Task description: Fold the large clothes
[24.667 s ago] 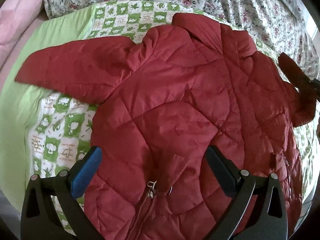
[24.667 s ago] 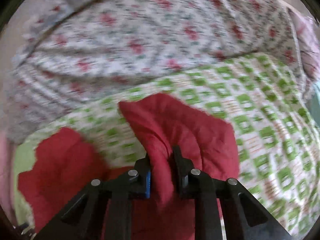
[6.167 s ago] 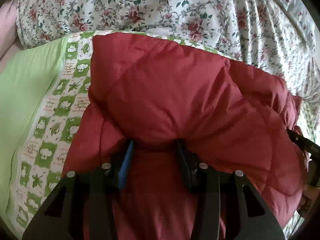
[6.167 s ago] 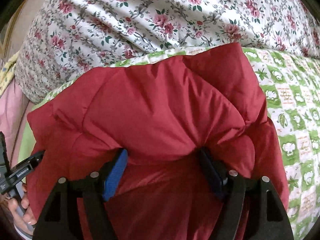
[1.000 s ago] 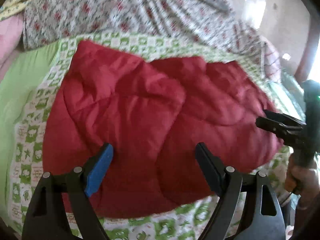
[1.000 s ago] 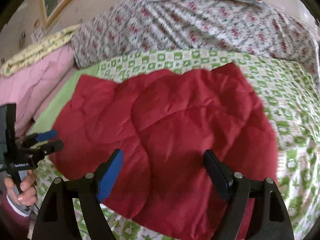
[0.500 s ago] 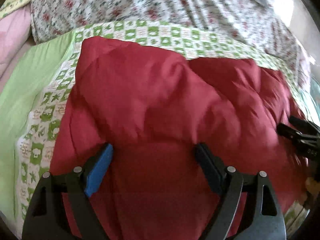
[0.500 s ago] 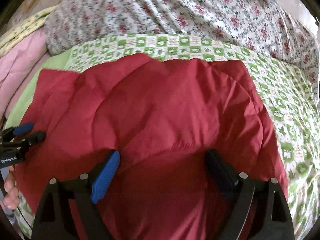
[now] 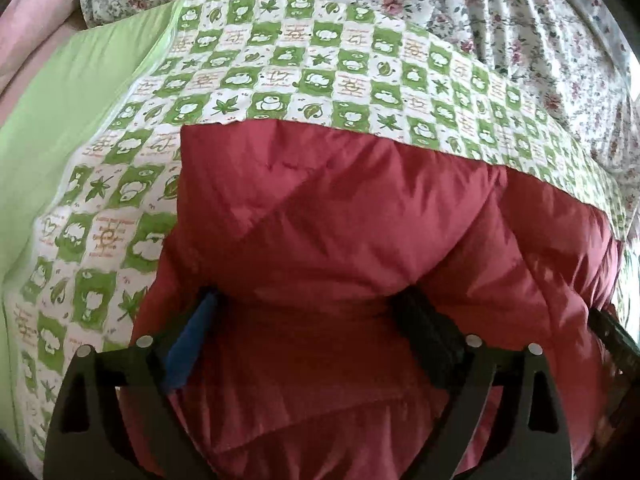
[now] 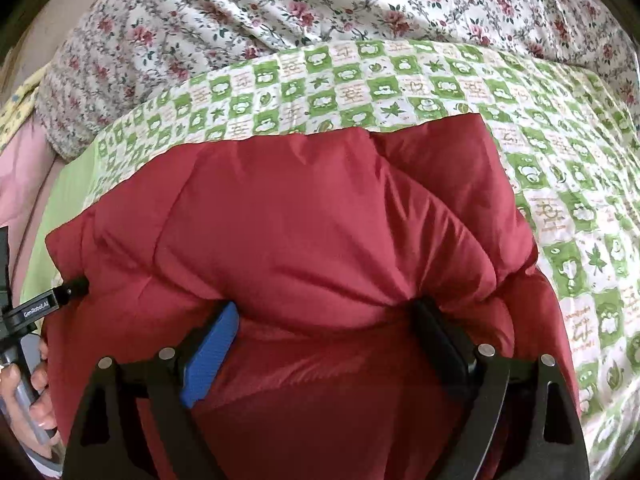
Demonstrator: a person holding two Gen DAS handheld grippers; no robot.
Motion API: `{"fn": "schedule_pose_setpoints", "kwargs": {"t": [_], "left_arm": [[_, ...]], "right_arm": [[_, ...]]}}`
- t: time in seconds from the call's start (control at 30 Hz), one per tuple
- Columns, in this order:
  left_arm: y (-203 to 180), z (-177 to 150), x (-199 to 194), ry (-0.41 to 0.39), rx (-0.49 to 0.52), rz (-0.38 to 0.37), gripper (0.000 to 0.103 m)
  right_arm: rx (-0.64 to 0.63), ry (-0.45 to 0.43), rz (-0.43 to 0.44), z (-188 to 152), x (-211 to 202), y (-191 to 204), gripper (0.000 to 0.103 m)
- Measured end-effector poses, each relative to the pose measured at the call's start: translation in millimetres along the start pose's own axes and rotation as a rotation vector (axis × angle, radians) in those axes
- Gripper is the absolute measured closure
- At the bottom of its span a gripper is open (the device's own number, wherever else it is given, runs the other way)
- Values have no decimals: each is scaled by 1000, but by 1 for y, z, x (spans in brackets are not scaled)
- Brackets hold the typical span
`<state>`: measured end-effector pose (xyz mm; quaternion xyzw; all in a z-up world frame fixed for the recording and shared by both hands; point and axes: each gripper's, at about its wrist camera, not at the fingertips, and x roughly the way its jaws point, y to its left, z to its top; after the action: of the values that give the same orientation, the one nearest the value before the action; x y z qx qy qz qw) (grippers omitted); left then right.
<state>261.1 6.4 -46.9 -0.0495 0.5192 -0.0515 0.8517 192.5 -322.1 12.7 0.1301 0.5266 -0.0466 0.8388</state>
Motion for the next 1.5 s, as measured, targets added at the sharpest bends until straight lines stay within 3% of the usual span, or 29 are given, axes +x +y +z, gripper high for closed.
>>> {"fn": "schedule_pose_setpoints", "kwargs": {"t": [0.27,0.37,0.5,0.6,0.83,0.97,1.07,1.13,1.23,1.37,1.5], "left_arm": [[2,-19,-42,-59,16,-64,11],[-1,-58,-86,-115,60,-137,11],[-6,-108,-120,-125,100,-234,11],[-11,-129,-109,-85,132,-197,11],[-22,-132,-85,-87,170,-114,6],[-19,-133,-86,-90,163,-120,6],[-19,-137,-87,-101,157,-112,6],[-19,-139,-88,-104,150,-109,6],[-19,-141,-87,-113,154,-102,5],[-22,-145,-89,-121,158,-84,4],[-11,-151,-106,-126,125,-135,5]], "right_arm": [[16,-11,30,-1,3,-6,11],[22,-17,39,-1,2,-9,11],[27,-28,38,-3,-2,-10,11],[46,-42,35,-6,-8,-13,12],[75,-109,8,-23,-50,-20,14],[-14,-204,92,-57,-113,2,12],[-122,-177,114,-94,-133,25,12],[-167,-155,96,-118,-135,32,12],[-181,-94,-23,-140,-112,24,13],[-138,-101,8,-142,-95,11,9],[-146,-109,-4,-140,-93,13,7]]}}
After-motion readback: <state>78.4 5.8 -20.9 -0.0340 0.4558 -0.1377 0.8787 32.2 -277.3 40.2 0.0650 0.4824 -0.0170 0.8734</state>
